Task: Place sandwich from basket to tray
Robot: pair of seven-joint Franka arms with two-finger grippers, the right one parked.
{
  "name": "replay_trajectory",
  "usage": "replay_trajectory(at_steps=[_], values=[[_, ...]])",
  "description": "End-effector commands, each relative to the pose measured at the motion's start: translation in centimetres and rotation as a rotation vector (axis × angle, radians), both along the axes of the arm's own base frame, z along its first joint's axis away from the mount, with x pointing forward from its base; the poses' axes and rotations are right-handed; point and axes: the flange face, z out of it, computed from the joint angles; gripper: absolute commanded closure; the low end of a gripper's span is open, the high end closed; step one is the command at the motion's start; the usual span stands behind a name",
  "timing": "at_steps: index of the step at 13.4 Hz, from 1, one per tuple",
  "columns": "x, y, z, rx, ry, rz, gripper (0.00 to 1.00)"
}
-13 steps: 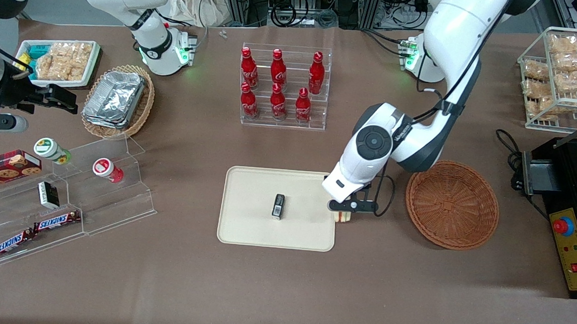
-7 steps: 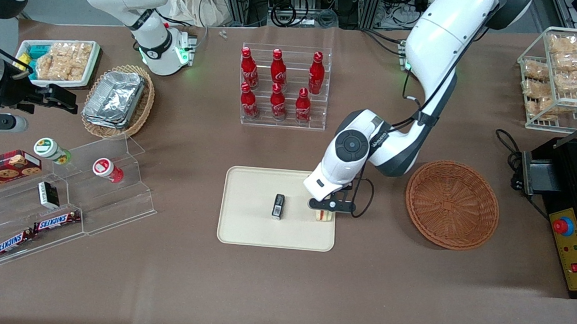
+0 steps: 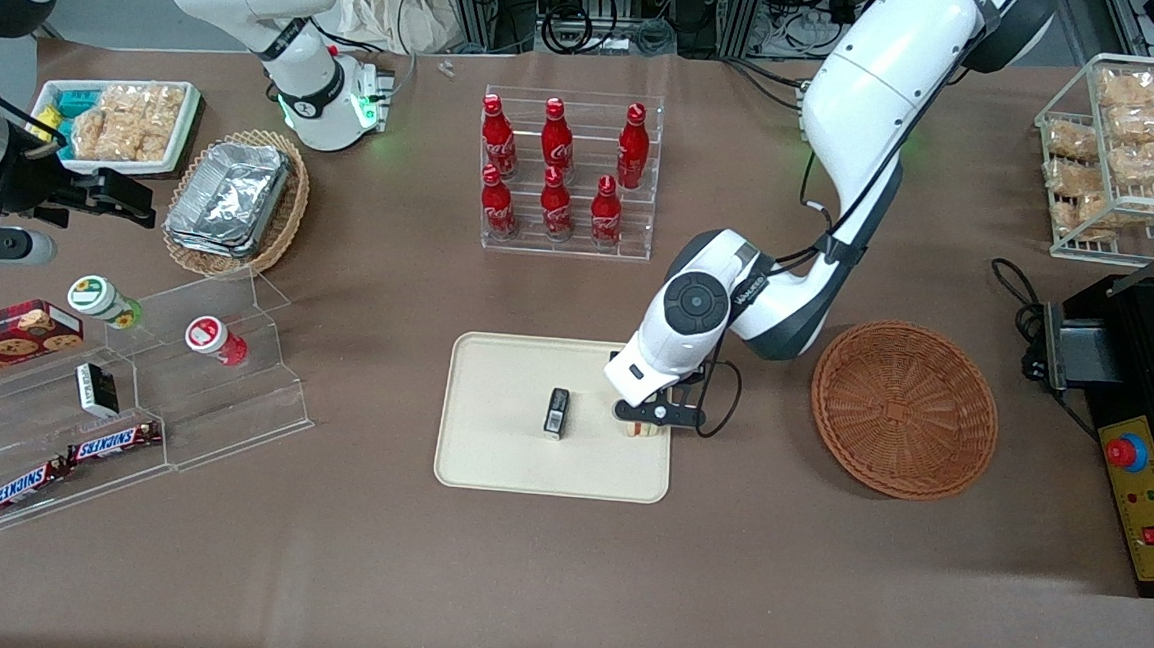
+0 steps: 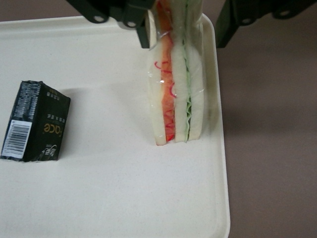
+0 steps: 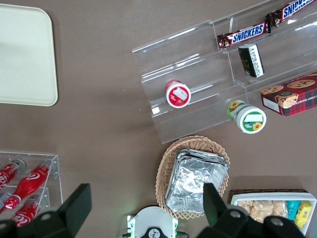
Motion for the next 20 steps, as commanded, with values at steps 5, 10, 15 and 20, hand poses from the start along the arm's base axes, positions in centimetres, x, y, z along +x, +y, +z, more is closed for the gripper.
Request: replay_trajectory(at_steps=[5,10,15,20], values=[[0.5,2.5,6.3,0.058,0.080,0.033,0.01],[3.3,13.9,14.7,0.049,0.180,0.060,0.01],[4.4,27.5,22.0,0.026,0.190,-0.097,0.01],[4.4,36.9,25.8,0.033,0.158,0.068,0.01]])
